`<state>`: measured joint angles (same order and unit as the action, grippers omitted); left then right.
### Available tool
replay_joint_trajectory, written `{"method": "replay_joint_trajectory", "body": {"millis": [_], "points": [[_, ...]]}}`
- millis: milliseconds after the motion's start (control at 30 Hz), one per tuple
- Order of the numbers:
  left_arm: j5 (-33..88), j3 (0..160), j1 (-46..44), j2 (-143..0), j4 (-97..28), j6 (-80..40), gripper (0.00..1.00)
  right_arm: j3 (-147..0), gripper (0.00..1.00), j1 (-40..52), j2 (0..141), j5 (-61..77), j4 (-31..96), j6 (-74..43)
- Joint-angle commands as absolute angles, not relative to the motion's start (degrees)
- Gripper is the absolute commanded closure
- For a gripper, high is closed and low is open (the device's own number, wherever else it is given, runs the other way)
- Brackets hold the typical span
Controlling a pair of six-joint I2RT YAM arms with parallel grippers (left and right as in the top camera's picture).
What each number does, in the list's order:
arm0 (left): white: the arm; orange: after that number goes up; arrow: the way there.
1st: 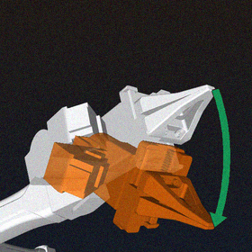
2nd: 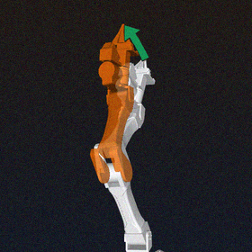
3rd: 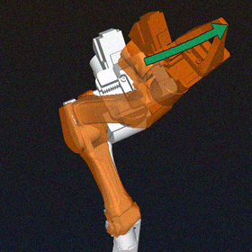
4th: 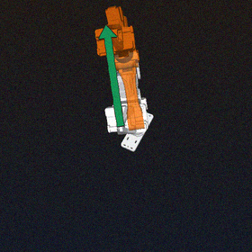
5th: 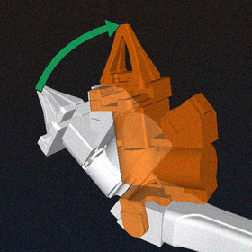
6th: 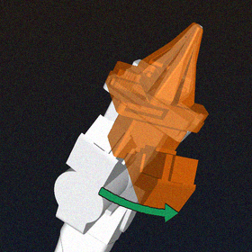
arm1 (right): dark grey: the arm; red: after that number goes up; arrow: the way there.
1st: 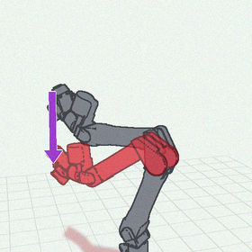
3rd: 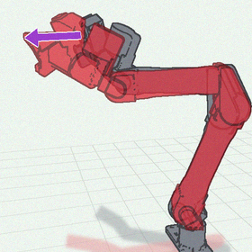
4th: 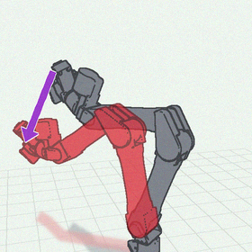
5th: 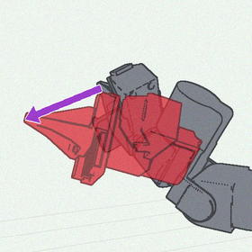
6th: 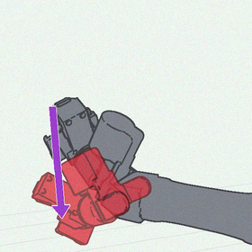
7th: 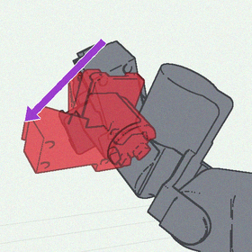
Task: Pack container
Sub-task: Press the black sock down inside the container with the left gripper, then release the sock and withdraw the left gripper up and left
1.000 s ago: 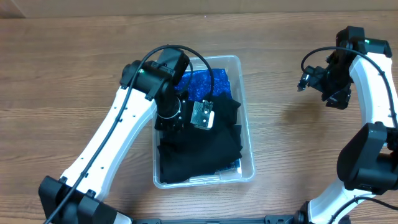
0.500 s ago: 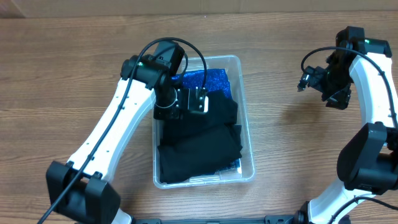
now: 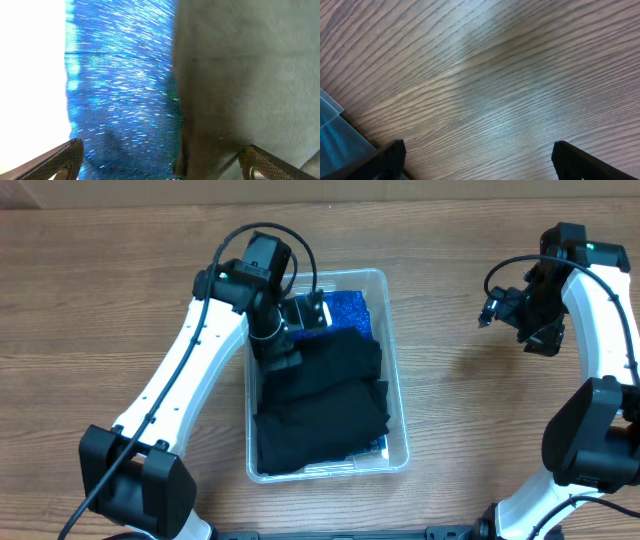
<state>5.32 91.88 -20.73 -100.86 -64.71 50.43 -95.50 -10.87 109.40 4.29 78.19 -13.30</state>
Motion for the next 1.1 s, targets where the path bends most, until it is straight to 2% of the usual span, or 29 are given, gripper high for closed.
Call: {"method": "replay_joint_trajectory", "body": {"millis": [0, 100, 200, 233, 267, 367, 400, 667, 833, 1067], "points": [[12.8, 98.2, -20.9, -95.0, -64.4, 36.2, 0.0, -96.8, 0.02, -10.9, 107.6, 4.6, 77.9, -13.3], [25.4, 99.5, -21.0, -93.3, -63.1, 28.1, 0.0, -96.8, 0.03, -10.9, 107.6, 4.6, 77.8, -13.3], [31.3, 99.5, -21.5, -93.9, -62.7, 20.8, 0.29, -96.8, 0.03, -10.9, 107.6, 4.6, 77.7, -13.3], [31.4, 99.5, -21.9, -94.5, -62.8, 18.0, 0.52, -96.8, 0.03, -10.9, 107.6, 4.6, 77.7, -13.3], [31.4, 99.5, -22.5, -95.1, -62.9, 15.2, 0.66, -96.8, 0.03, -10.9, 107.6, 4.6, 77.7, -13.3], [31.1, 99.4, -24.9, -98.0, -63.1, 11.7, 0.89, -96.8, 0.03, -10.9, 107.6, 4.6, 77.7, -13.3], [30.5, 99.4, -25.8, -99.2, -63.1, 11.5, 0.94, -96.8, 0.03, -10.9, 107.6, 4.6, 77.7, -13.3], [27.9, 99.4, -30.4, -112.0, -68.0, 9.3, 0.96, -96.8, 0.03, -10.9, 107.6, 4.6, 77.7, -13.3], [23.2, 99.4, -29.8, -121.2, -71.7, 6.7, 0.96, -96.8, 0.03, -10.9, 107.6, 4.6, 77.9, -13.3], [22.5, 101.4, -27.5, -120.0, -73.3, 6.6, 0.96, -96.8, 0.03, -10.9, 107.6, 4.6, 77.9, -13.3]]}}
